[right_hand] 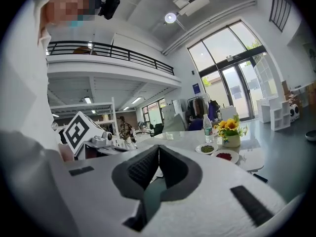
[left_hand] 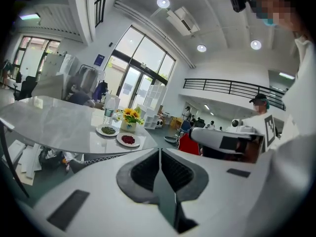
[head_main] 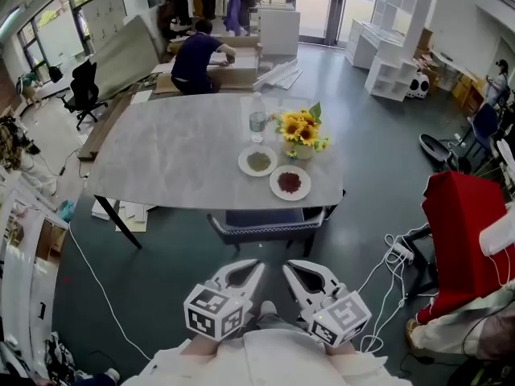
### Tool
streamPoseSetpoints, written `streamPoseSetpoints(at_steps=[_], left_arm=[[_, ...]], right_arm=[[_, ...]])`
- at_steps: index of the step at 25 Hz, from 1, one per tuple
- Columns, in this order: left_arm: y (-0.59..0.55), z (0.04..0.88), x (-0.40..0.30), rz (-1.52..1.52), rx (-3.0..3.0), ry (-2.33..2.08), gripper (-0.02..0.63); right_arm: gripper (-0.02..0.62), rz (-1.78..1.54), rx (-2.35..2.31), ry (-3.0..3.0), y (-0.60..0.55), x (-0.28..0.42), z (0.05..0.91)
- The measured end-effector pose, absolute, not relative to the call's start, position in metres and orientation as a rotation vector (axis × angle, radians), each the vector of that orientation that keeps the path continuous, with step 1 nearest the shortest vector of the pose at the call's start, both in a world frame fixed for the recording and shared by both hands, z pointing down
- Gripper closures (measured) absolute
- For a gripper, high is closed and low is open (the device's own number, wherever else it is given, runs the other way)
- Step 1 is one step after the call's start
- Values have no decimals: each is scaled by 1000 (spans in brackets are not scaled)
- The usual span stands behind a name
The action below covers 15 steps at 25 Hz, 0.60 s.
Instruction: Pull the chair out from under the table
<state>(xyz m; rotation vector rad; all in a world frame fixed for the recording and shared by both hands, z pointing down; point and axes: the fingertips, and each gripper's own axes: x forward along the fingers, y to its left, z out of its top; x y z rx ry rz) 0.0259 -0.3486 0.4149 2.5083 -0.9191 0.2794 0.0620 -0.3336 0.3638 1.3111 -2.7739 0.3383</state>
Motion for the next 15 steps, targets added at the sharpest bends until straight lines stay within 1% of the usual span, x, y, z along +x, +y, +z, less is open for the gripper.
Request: streamPoseSetpoints(at_steps=[8,13,15], left_arm=[[-401,428,43,331,2492,-951,580],[-421,436,55,449,2578,-961,580],[-428,435,61,440,2621,-946,580]], right_arm=[[592,311,1224,-2746,-384,80,377],[592,346,1133,-2742,-404,80,392],[592,343,1120,-2734,-412,83,397]])
